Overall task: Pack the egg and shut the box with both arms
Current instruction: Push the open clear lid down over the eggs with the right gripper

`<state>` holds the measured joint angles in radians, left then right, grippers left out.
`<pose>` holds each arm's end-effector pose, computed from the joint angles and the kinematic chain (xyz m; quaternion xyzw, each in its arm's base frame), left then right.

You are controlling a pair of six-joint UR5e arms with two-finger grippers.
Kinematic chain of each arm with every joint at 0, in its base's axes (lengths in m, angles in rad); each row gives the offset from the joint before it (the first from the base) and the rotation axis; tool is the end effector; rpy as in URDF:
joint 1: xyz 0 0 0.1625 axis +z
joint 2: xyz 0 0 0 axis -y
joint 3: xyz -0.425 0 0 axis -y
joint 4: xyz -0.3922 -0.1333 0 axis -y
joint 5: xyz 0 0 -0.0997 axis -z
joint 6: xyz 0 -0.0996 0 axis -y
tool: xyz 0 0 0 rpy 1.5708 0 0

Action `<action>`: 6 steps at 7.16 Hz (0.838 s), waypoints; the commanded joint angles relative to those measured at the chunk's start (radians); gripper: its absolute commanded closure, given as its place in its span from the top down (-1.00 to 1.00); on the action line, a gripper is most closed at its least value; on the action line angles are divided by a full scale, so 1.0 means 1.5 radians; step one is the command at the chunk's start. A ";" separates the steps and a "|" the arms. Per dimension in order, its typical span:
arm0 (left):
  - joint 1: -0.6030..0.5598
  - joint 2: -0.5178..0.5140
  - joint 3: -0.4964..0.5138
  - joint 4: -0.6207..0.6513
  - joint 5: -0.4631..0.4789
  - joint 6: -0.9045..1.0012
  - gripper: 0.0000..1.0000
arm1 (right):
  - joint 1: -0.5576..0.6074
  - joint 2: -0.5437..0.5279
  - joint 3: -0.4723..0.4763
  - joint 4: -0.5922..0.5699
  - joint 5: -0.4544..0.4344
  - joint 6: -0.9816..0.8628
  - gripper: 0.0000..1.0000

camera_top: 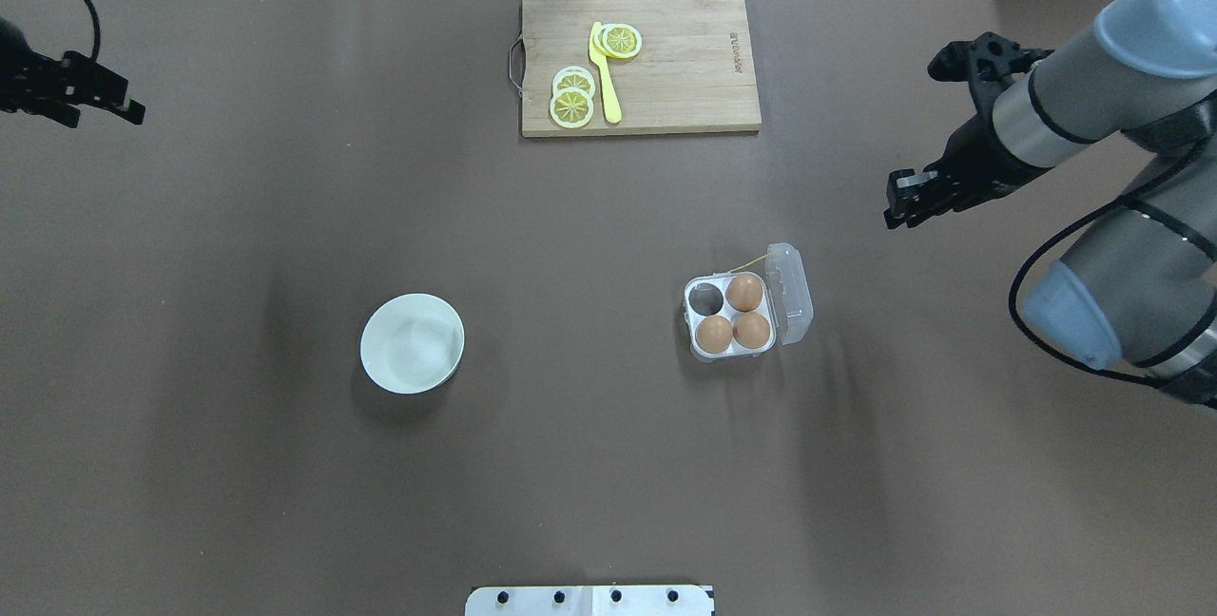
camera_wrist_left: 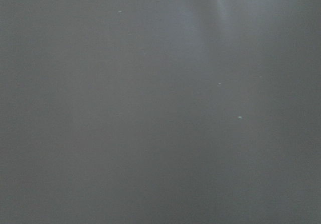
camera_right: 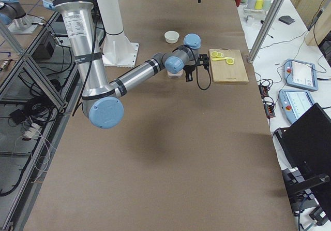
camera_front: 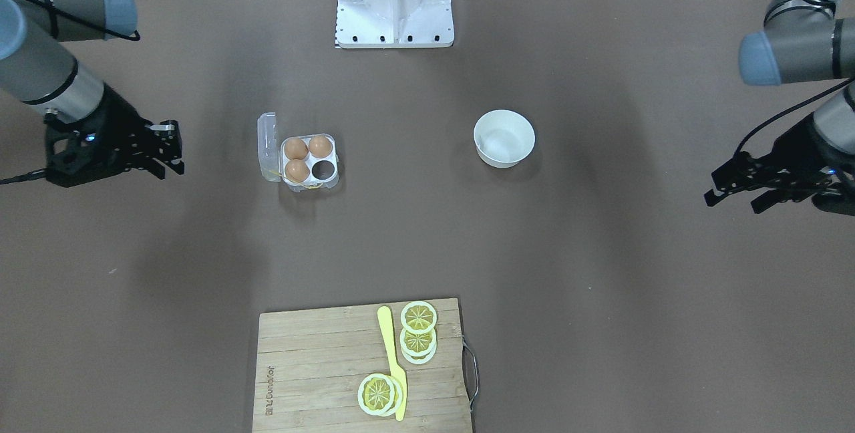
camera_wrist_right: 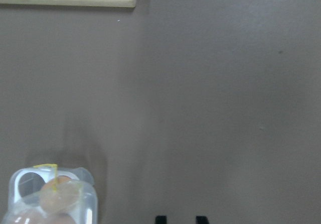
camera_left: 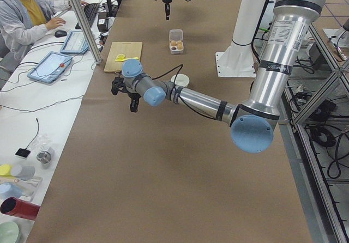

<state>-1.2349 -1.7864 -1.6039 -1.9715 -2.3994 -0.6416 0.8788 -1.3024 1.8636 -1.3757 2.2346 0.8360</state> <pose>0.1383 -0.5779 0.4744 0.0787 0.4740 -0.0052 0.8770 -0.3090 -0.4856 0.3522 0.0425 -0.4601 -0.0568 0.8850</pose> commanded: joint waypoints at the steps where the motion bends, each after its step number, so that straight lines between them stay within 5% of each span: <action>1: -0.060 0.053 -0.001 0.002 -0.010 0.063 0.94 | -0.104 0.066 -0.002 0.000 -0.081 0.118 -1.00; 6: -0.078 0.059 -0.001 -0.002 -0.044 0.065 0.95 | -0.156 0.123 0.000 -0.001 -0.106 0.210 -1.00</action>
<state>-1.3391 -1.7037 -1.6044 -1.9677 -2.4614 -0.5460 0.6469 -1.1240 1.8572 -1.3772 2.0759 1.1404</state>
